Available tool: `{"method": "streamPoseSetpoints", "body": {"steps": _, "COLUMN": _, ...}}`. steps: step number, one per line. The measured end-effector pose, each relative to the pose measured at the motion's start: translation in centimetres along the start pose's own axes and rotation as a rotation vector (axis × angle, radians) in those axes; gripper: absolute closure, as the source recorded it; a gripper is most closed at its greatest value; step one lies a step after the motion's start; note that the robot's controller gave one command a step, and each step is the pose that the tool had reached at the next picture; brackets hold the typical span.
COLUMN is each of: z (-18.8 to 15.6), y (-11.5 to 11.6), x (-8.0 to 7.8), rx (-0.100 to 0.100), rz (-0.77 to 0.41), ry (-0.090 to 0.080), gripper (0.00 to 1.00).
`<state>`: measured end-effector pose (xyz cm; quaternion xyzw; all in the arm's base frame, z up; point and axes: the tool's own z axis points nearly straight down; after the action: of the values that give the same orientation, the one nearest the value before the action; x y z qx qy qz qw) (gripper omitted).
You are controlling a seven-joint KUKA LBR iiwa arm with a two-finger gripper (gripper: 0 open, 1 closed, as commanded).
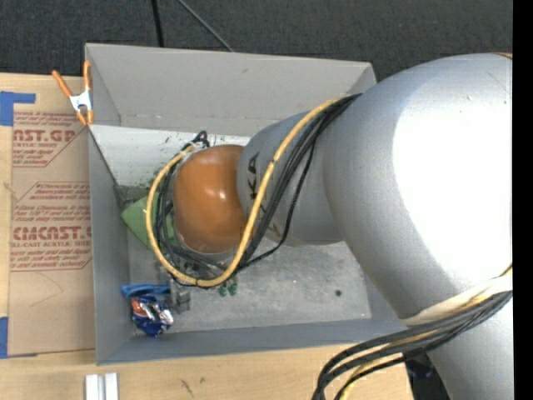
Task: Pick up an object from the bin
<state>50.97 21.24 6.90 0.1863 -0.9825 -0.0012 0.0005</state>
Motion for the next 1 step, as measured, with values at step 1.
{"method": "streamPoseSetpoints", "body": {"steps": 1, "z": -5.59, "y": 0.09, "x": -0.16, "rx": 0.002, "rz": 0.000, "ry": -0.008, "gripper": 1.00}}
